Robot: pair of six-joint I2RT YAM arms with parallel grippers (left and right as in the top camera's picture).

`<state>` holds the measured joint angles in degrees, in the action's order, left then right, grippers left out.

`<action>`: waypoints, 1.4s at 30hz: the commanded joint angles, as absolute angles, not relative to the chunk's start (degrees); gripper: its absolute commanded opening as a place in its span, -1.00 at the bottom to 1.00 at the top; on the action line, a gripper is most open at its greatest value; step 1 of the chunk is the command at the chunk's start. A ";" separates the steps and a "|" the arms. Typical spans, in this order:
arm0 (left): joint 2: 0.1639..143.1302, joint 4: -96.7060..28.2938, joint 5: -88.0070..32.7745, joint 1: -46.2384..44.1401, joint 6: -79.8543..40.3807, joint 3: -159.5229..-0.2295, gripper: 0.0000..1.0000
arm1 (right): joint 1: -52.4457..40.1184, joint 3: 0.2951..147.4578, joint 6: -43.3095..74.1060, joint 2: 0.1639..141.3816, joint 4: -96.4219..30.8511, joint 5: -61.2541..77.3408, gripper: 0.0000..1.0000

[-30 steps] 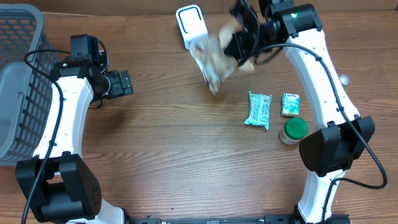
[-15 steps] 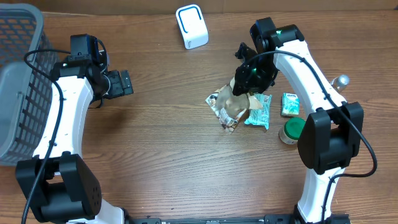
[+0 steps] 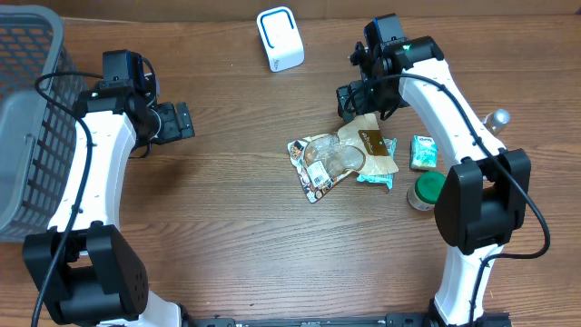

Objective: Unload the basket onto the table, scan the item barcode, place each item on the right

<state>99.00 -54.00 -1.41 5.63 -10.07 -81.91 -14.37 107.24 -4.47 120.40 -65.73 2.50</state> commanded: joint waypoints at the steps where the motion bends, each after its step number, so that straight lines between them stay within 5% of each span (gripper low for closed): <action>1: 98.63 -53.89 -1.06 5.45 -9.37 -82.28 0.99 | -14.39 107.24 -4.29 119.81 -65.60 1.54 1.00; 31: 98.63 -53.89 -1.06 5.45 -9.37 -82.28 0.99 | -14.37 107.24 -4.29 118.83 -65.60 1.54 1.00; 42: 98.63 -53.89 -1.06 5.45 -9.37 -82.28 0.99 | -14.00 107.37 -4.27 104.33 -65.60 1.54 1.00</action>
